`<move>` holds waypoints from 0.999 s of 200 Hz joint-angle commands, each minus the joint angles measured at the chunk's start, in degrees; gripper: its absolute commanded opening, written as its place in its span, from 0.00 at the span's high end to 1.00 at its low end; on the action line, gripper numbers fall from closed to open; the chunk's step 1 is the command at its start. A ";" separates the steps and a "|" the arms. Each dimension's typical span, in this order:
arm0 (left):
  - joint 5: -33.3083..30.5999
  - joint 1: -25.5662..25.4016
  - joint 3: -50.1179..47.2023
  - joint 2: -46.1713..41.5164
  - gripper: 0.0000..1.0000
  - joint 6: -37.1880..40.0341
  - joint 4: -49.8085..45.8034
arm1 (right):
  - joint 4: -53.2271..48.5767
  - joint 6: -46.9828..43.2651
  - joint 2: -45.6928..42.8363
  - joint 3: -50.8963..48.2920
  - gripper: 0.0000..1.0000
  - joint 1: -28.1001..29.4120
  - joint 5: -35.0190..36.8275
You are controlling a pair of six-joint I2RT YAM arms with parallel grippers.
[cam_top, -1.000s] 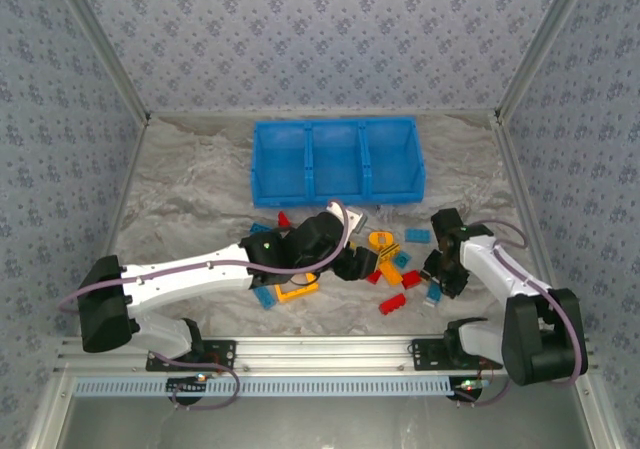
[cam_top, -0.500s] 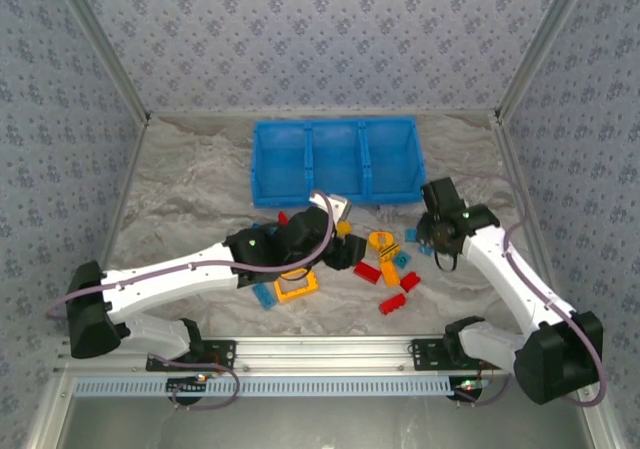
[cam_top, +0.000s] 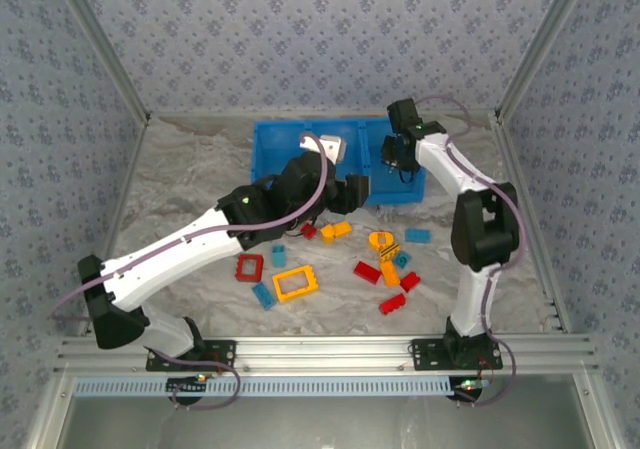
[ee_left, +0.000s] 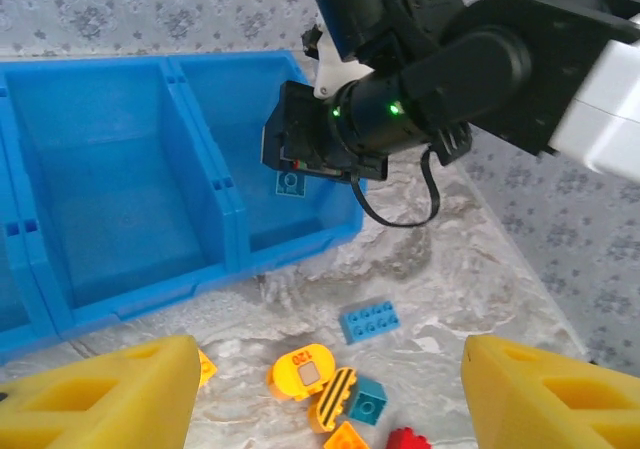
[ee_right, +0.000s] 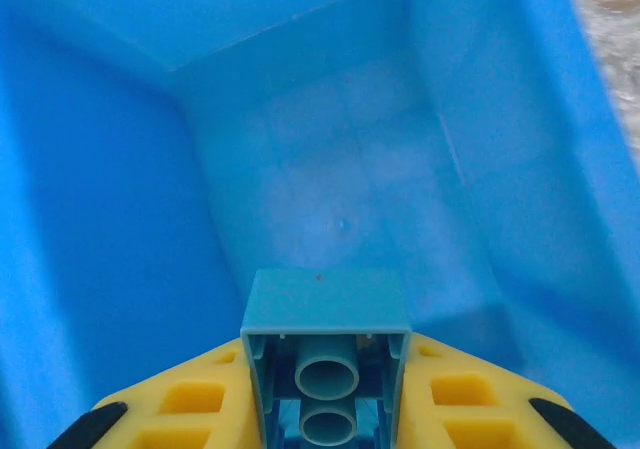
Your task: Sort the legos into containers by color
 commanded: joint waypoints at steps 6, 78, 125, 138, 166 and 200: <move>-1.04 0.63 3.04 2.33 0.30 1.20 -5.54 | -5.20 -1.70 7.01 6.21 0.72 -0.91 -0.87; 0.34 0.72 -2.33 -0.06 0.33 -2.52 -9.88 | -7.73 -1.83 11.55 10.63 0.47 -0.17 -0.06; 1.38 0.63 -10.89 -5.14 0.39 -5.49 -15.45 | -8.72 -1.87 -2.51 9.24 0.42 1.27 3.92; 3.17 0.58 -13.16 -6.13 0.41 -4.13 -17.67 | -8.53 -2.46 -8.53 7.19 0.42 2.26 4.33; 10.20 0.08 -18.73 -6.13 0.44 1.48 -21.88 | -1.66 -5.34 -27.09 -8.01 0.42 7.45 1.57; 17.89 -2.94 -24.84 -2.21 0.48 6.78 -21.92 | 2.08 -5.39 -51.69 -29.33 0.41 20.17 -0.59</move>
